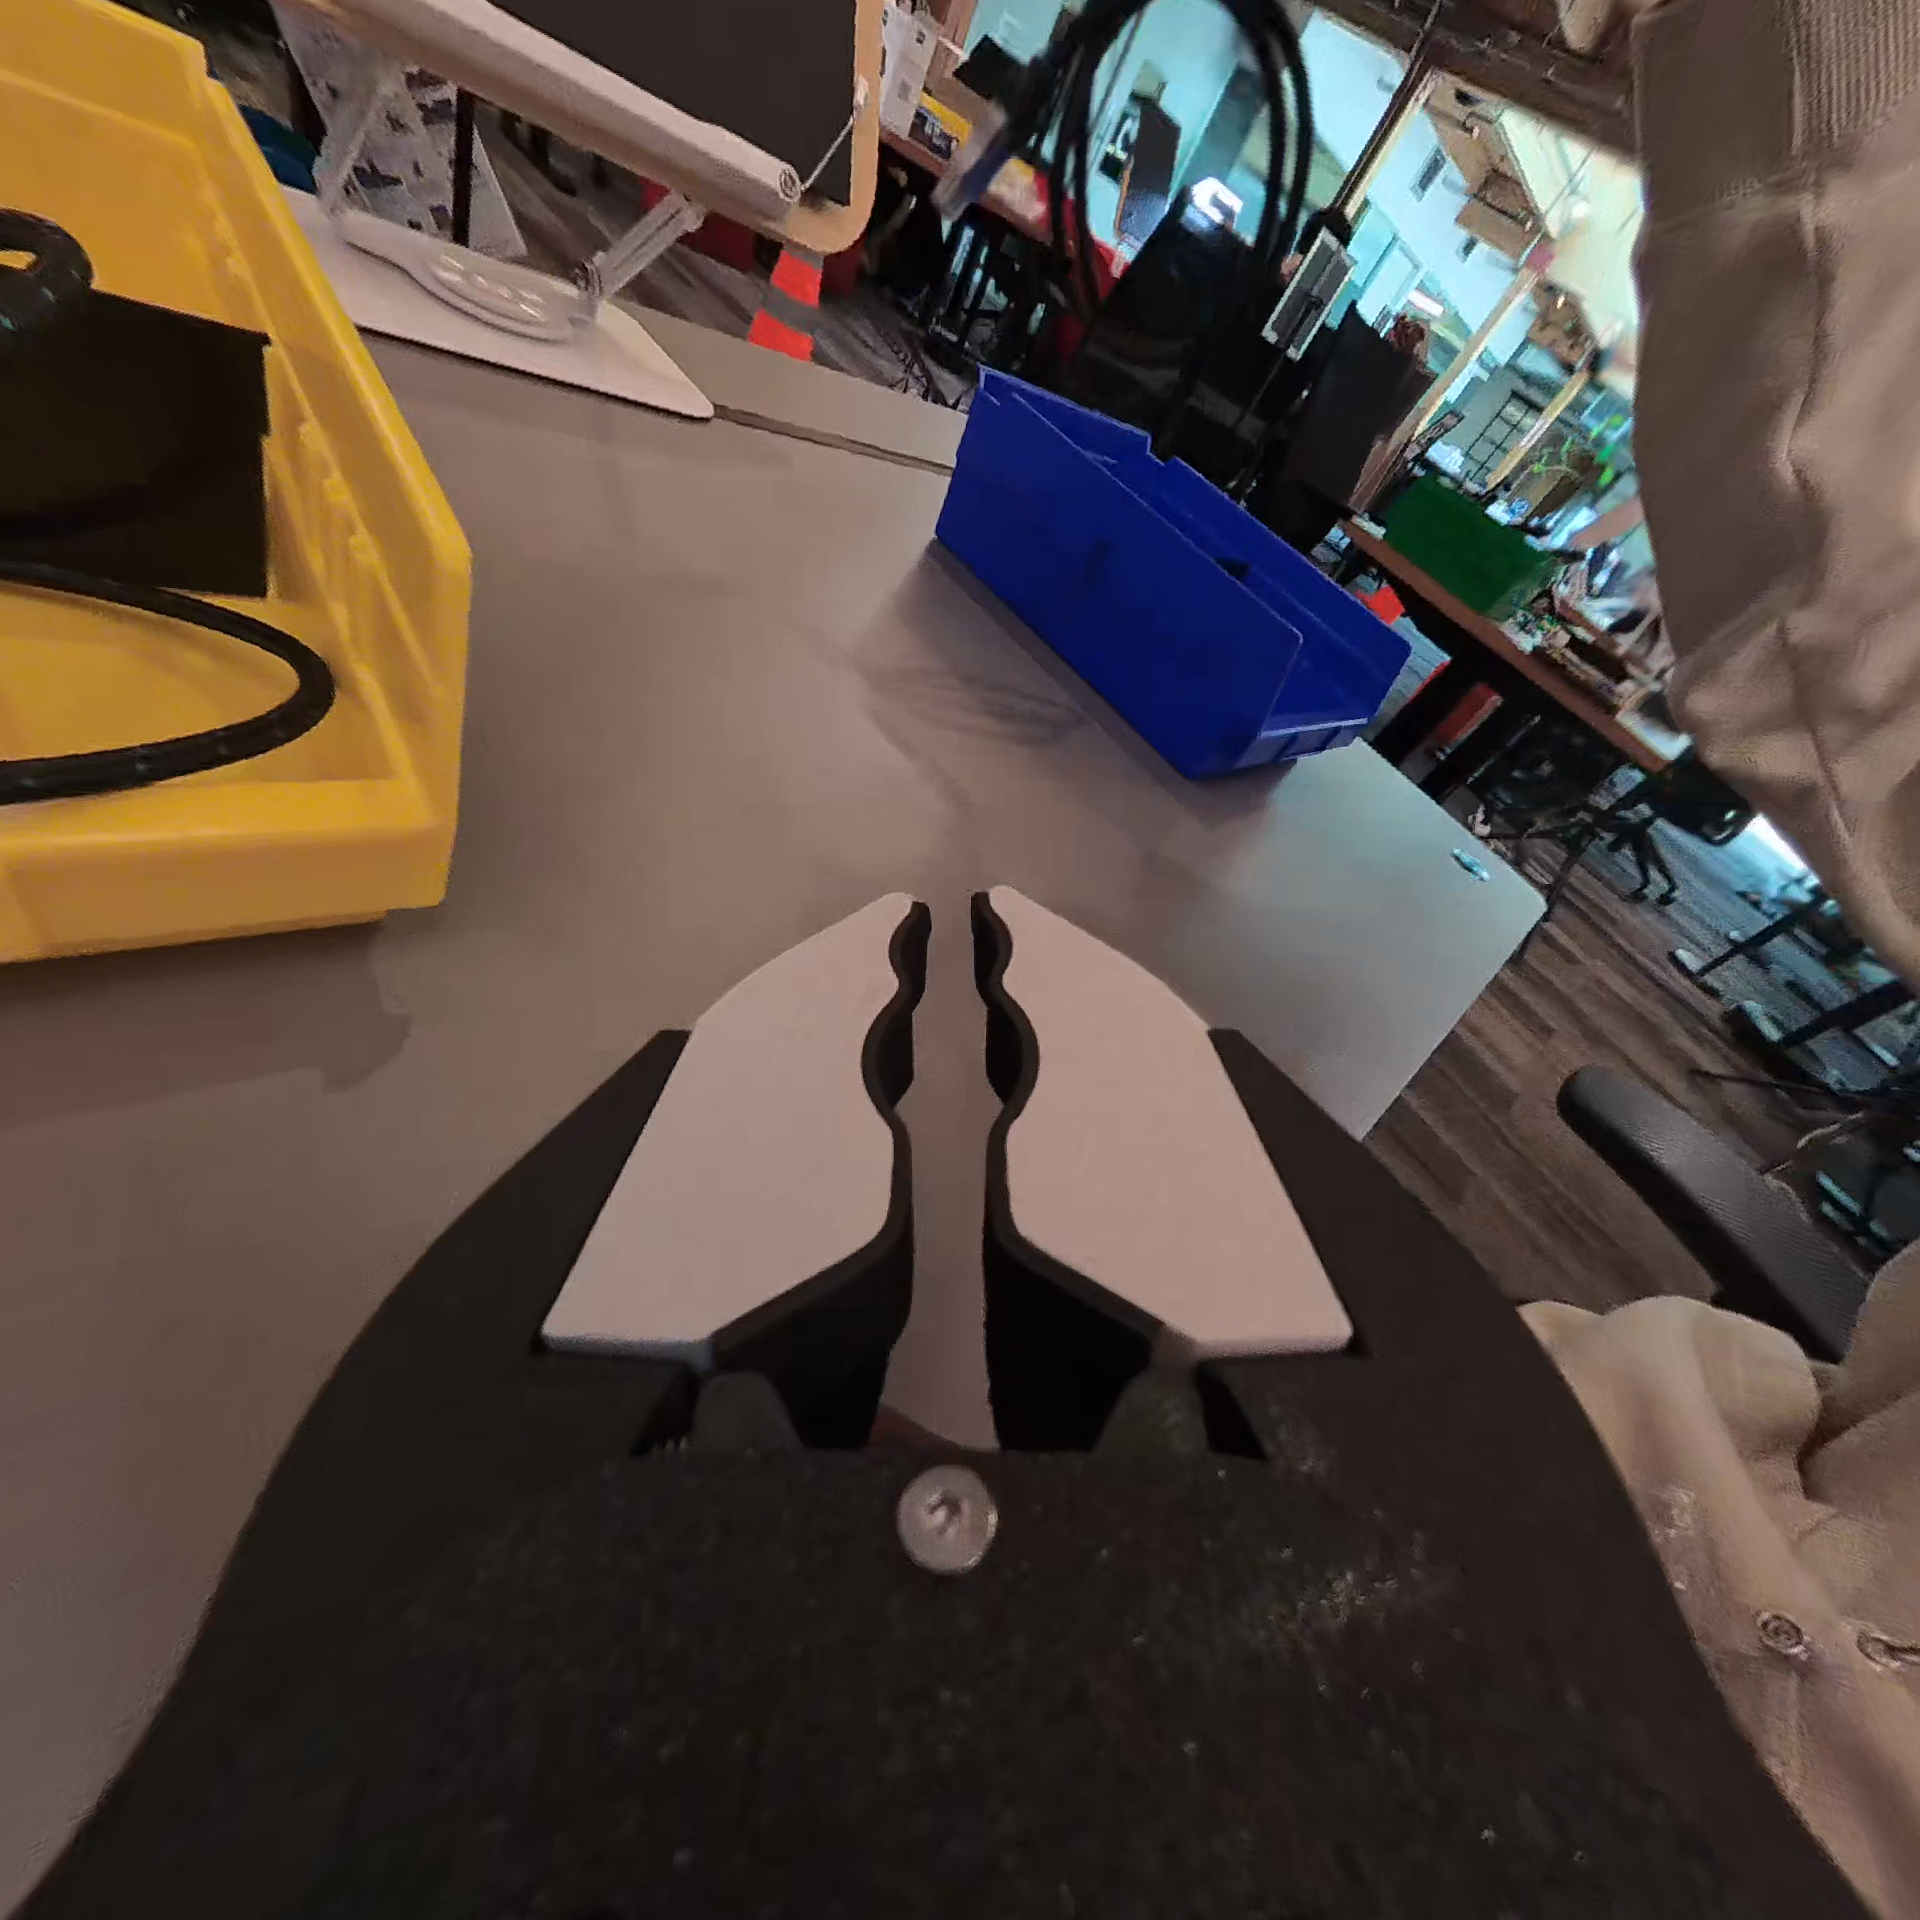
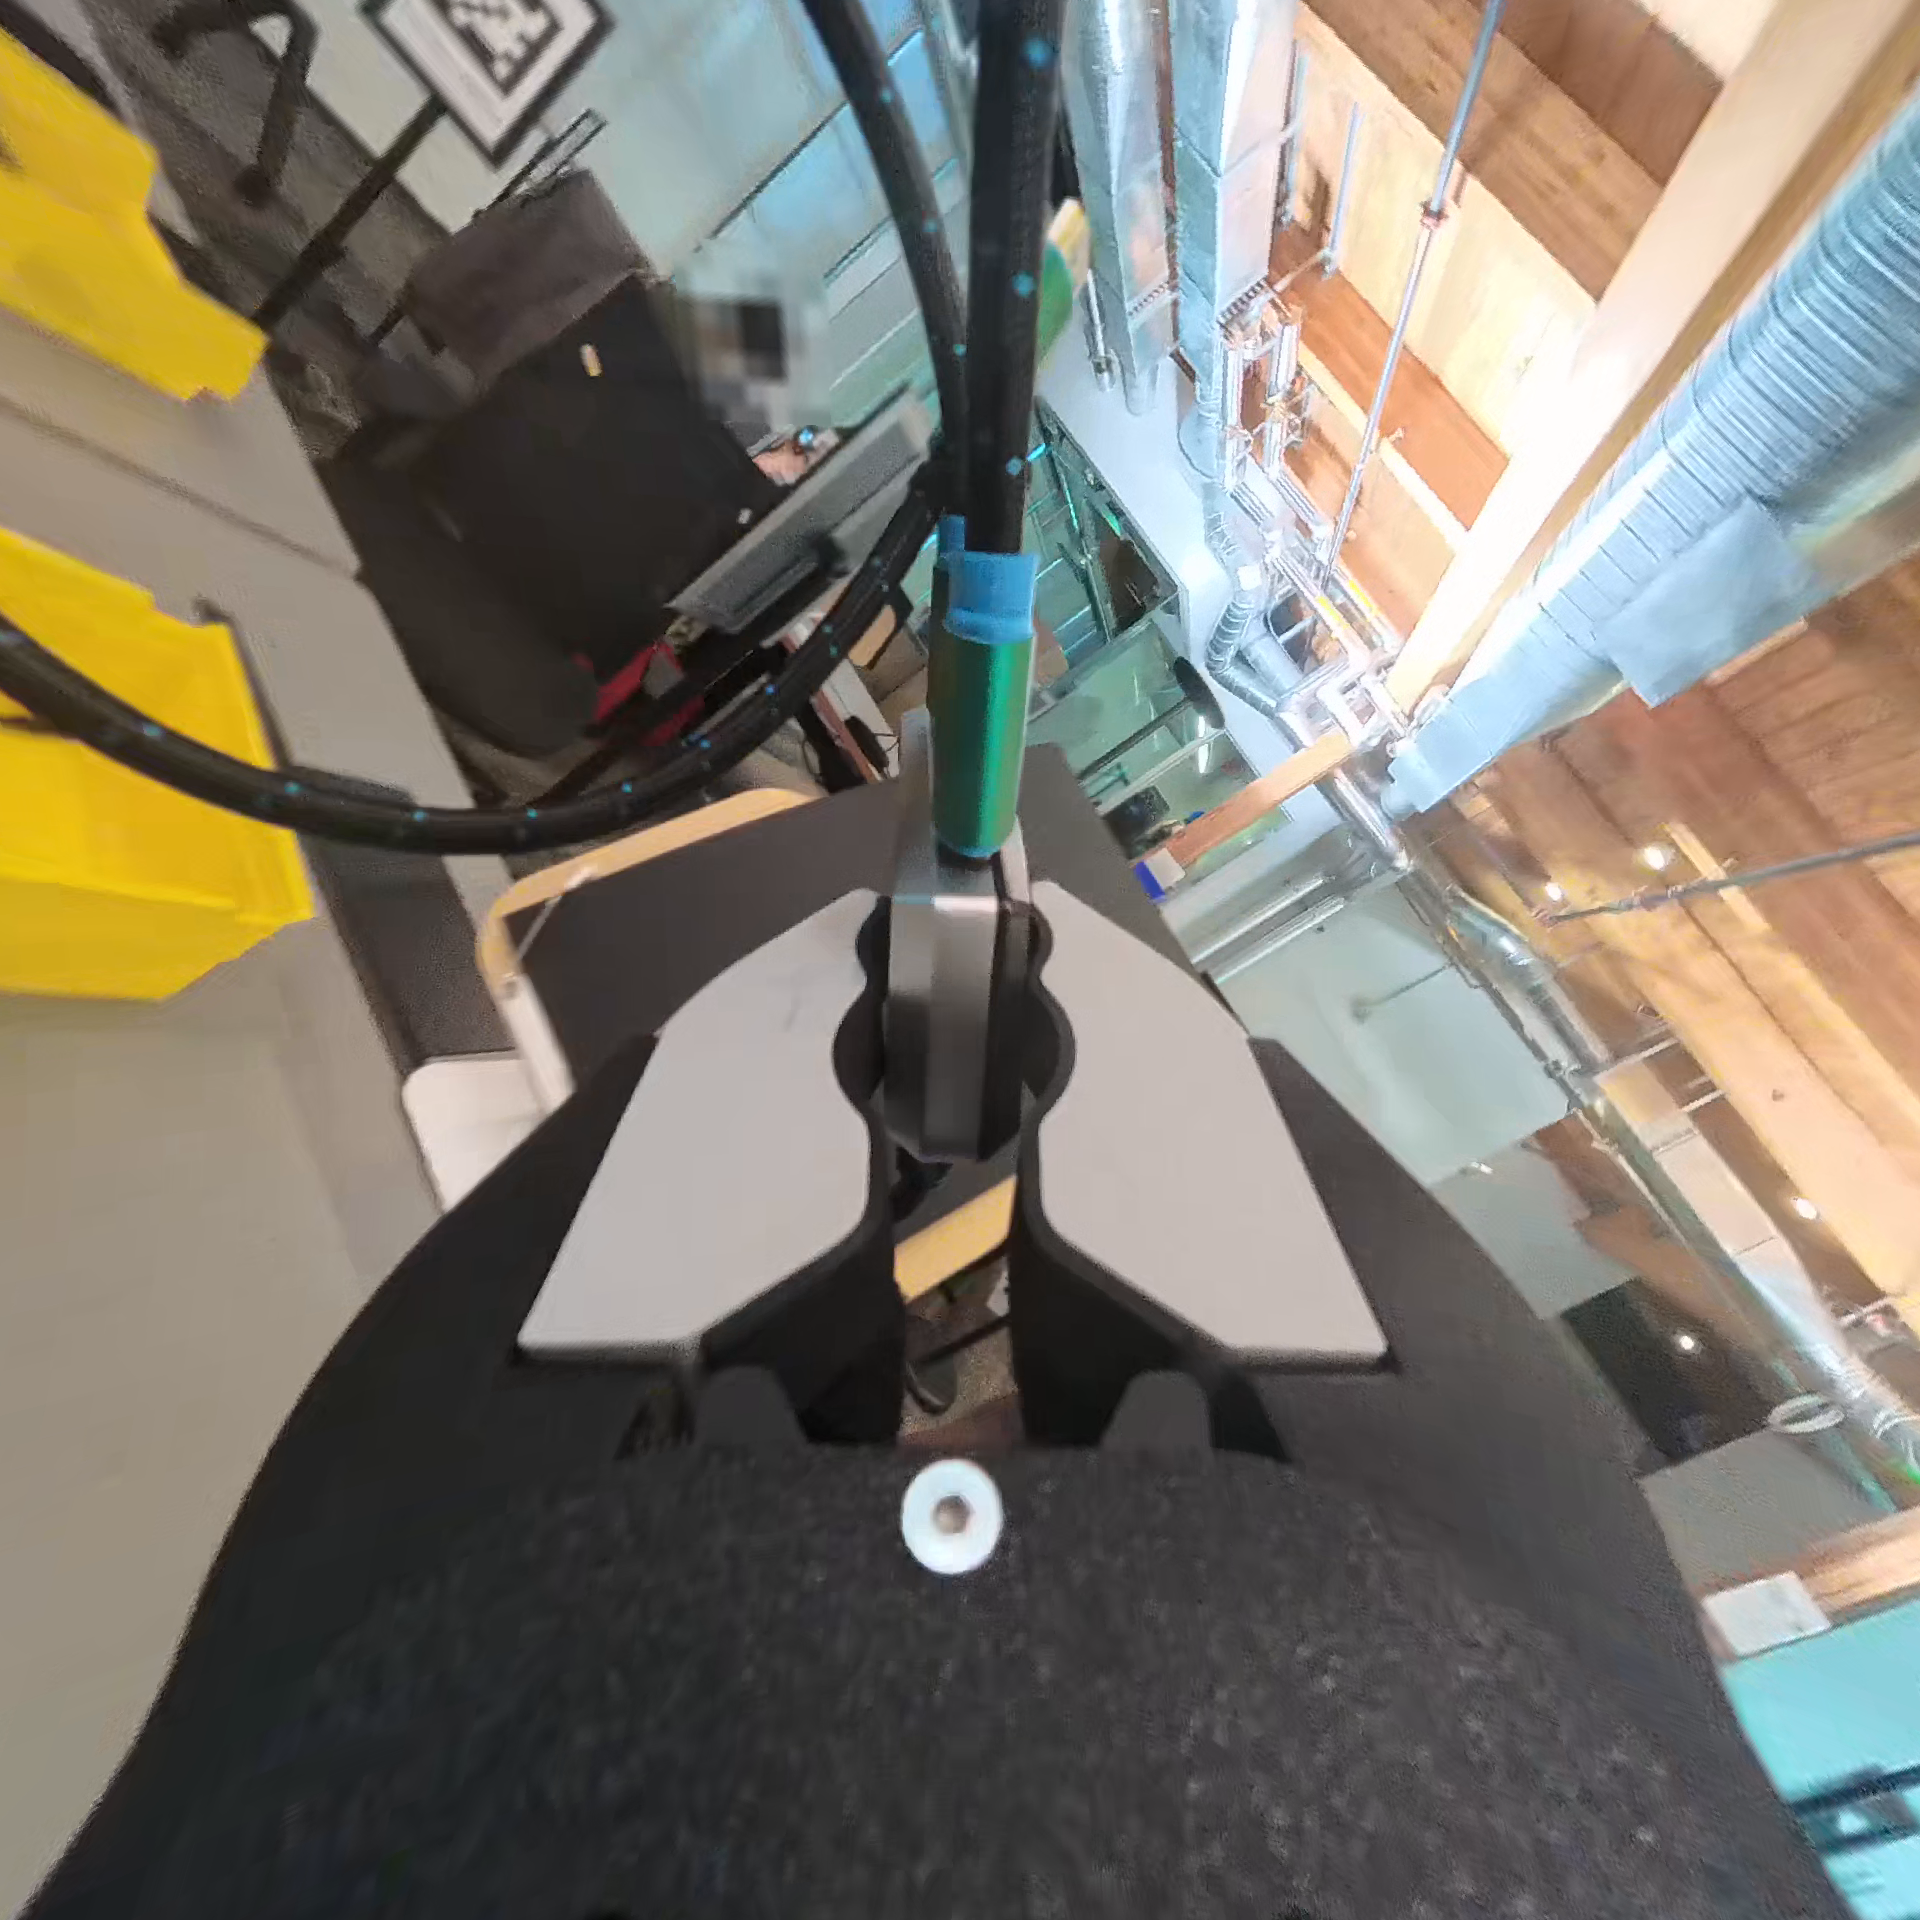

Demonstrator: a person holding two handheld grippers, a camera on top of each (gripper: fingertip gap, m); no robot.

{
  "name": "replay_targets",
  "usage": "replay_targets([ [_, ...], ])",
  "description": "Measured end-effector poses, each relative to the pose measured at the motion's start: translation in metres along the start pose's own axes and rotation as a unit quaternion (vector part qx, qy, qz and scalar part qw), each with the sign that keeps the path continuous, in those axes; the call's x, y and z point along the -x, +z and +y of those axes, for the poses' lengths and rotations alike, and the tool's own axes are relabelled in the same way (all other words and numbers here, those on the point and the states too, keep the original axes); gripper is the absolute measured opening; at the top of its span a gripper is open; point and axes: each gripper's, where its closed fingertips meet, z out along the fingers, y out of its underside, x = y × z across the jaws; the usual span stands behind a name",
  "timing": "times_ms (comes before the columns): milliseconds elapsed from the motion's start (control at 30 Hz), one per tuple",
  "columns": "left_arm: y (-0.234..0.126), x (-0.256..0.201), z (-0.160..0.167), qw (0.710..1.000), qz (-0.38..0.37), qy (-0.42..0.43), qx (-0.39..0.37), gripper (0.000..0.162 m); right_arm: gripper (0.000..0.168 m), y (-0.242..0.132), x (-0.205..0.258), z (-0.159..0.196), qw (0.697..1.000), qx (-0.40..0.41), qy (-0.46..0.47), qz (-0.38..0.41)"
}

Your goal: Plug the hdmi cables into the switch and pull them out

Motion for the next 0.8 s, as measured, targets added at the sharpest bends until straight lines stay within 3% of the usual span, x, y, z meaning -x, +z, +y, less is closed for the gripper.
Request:
replay_targets([
  [167, -0.002, -0.004, -0.007, 0.999, 0.029, -0.035, -0.015, 0.007, 0.021, 0.010, -0.117, 0.023, 0.998, 0.053, 0.006, 0.026],
  [333, 0.005, -0.009, -0.004, 0.998, 0.047, -0.039, -0.001, 0.007, 0.021, 0.012, -0.139, 0.096, 0.986, 0.161, 0.001, -0.037],
  [567, 0.014, -0.020, 0.007, 0.998, 0.053, -0.010, 0.029, 0.007, 0.021, -0.011, -0.129, 0.191, 0.971, 0.178, 0.158, -0.008],
  [700, 0.014, -0.017, 0.010, 0.998, 0.041, 0.003, 0.037, 0.007, 0.021, -0.028, -0.099, 0.243, 0.946, 0.180, 0.268, -0.005],
  [800, 0.013, -0.016, 0.011, 0.999, 0.038, 0.001, 0.038, 0.007, 0.021, -0.043, -0.054, 0.289, 0.928, 0.225, 0.295, -0.044],
])
